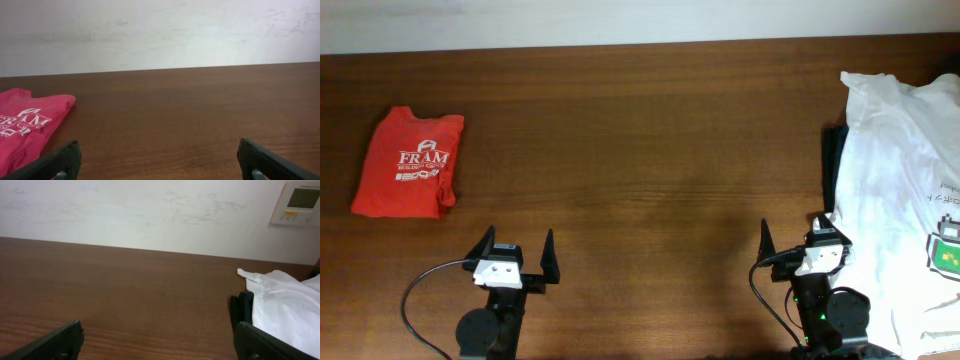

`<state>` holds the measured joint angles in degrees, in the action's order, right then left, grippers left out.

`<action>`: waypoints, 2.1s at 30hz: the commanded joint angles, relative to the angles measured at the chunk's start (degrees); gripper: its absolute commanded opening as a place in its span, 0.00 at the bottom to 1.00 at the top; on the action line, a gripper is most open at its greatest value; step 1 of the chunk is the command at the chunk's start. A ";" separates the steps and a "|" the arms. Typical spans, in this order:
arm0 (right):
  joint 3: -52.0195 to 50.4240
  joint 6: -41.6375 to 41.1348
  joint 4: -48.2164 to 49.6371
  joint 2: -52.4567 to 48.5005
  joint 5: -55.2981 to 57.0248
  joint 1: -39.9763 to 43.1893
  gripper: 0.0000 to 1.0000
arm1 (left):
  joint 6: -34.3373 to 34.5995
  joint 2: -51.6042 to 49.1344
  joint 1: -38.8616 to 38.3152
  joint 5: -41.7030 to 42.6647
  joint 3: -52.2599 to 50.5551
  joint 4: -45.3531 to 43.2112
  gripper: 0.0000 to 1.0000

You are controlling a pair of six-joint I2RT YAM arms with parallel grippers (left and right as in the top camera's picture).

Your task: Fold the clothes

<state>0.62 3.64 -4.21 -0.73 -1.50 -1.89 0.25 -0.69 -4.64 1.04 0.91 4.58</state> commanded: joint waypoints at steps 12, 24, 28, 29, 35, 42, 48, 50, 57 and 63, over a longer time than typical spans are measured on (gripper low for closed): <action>-0.31 0.00 -0.28 0.52 0.28 0.26 0.99 | -0.24 0.33 0.42 -0.42 -0.44 0.02 0.99; -0.31 0.00 -0.28 0.52 0.28 0.26 0.99 | -0.24 0.33 0.42 -0.42 -0.44 0.02 0.99; -0.31 0.00 -0.28 0.52 0.28 0.26 0.99 | -0.24 0.33 0.42 -0.42 -0.44 0.02 0.99; -0.31 0.00 -0.28 0.52 0.28 0.26 0.99 | -0.24 0.33 0.42 -0.42 -0.44 0.02 0.99; -0.31 0.00 -0.28 0.52 0.28 0.26 0.99 | -0.24 0.33 0.42 -0.42 -0.44 0.02 0.99; -0.31 0.00 -0.28 0.52 0.28 0.26 0.99 | -0.24 0.33 0.42 -0.42 -0.44 0.02 0.99; -0.31 0.00 -0.28 0.52 0.28 0.26 0.99 | -0.24 0.33 0.42 -0.42 -0.44 0.02 0.99; -0.31 0.00 -0.28 0.52 0.28 0.26 0.99 | -0.24 0.33 0.42 -0.68 -0.44 0.02 0.99; -0.31 -0.07 0.35 0.48 -1.31 0.31 0.99 | -0.20 0.22 0.42 -0.63 -0.39 0.15 0.99; 3.54 -1.55 -3.08 -0.26 -0.50 0.42 0.99 | 3.63 -4.74 0.42 -0.63 4.39 7.08 0.99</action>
<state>1.34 2.94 -5.76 -0.75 -1.96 -1.89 2.33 -2.59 -4.62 0.54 1.85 7.40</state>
